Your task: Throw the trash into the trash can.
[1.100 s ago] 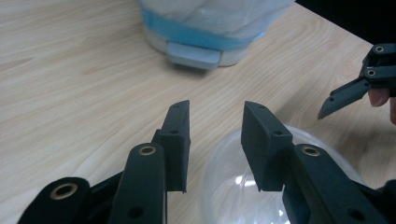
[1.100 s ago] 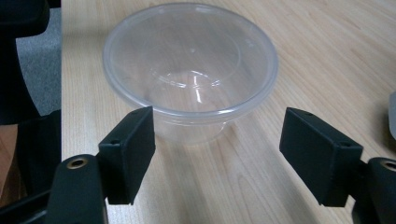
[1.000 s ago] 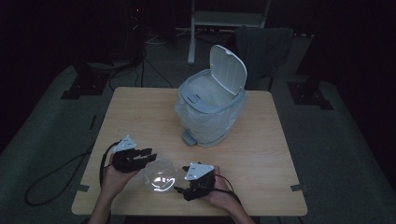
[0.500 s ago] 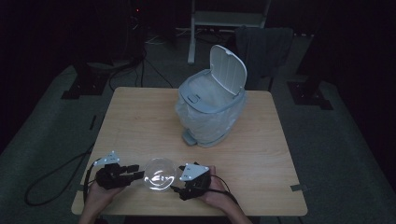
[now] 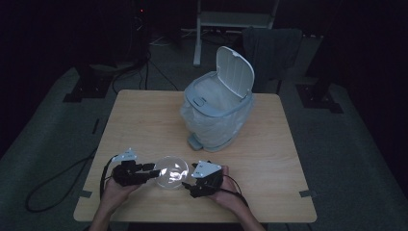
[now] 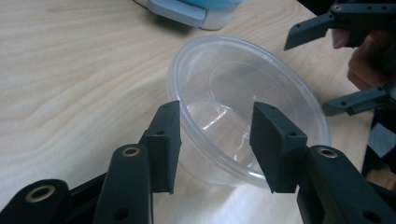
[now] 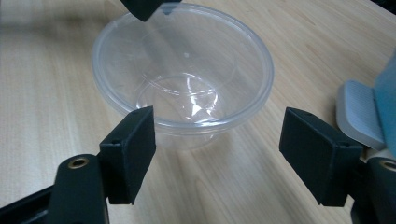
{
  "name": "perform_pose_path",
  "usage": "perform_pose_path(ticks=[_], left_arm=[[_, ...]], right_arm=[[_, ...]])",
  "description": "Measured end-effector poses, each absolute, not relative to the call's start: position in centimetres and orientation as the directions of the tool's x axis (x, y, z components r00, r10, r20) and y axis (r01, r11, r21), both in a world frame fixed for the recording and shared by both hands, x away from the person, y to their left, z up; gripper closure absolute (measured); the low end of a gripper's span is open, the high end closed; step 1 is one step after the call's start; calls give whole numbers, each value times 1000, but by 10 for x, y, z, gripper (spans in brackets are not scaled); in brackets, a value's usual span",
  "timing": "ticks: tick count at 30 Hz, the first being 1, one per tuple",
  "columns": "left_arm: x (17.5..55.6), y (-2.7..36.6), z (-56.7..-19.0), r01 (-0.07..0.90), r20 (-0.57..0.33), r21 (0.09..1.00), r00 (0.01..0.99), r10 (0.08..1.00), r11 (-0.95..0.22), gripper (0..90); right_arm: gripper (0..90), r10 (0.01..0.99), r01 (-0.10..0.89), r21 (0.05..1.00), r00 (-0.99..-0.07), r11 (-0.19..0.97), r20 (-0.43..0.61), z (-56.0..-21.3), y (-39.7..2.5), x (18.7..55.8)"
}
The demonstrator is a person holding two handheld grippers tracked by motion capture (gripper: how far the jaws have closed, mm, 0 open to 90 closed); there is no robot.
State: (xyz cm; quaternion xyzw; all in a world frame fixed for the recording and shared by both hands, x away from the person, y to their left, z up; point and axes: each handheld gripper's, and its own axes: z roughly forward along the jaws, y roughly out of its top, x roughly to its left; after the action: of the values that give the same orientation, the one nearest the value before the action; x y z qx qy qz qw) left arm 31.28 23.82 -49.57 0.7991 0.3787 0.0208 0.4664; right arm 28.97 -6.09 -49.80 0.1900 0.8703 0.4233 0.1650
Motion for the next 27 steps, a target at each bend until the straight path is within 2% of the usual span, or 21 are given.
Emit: perform_pose_path(ticks=[7,15,17,27], left_arm=[[334,225,-497,586,-339,770,711,617,-253,542],[350,203,-497,566,-321,770,741,590,-293,564],[351,201,-497,565,-316,769,743,590,-299,567],[359,198,-494,557,-299,774,740,602,-302,583]], right_arm=[[278,523,231,802,-844,550,-116,-499,-71,300],[377,576,311,807,-816,501,-43,-498,-84,312],[379,589,321,802,-807,503,-47,-499,-85,313],[375,636,406,815,-769,414,60,-498,-96,326]])
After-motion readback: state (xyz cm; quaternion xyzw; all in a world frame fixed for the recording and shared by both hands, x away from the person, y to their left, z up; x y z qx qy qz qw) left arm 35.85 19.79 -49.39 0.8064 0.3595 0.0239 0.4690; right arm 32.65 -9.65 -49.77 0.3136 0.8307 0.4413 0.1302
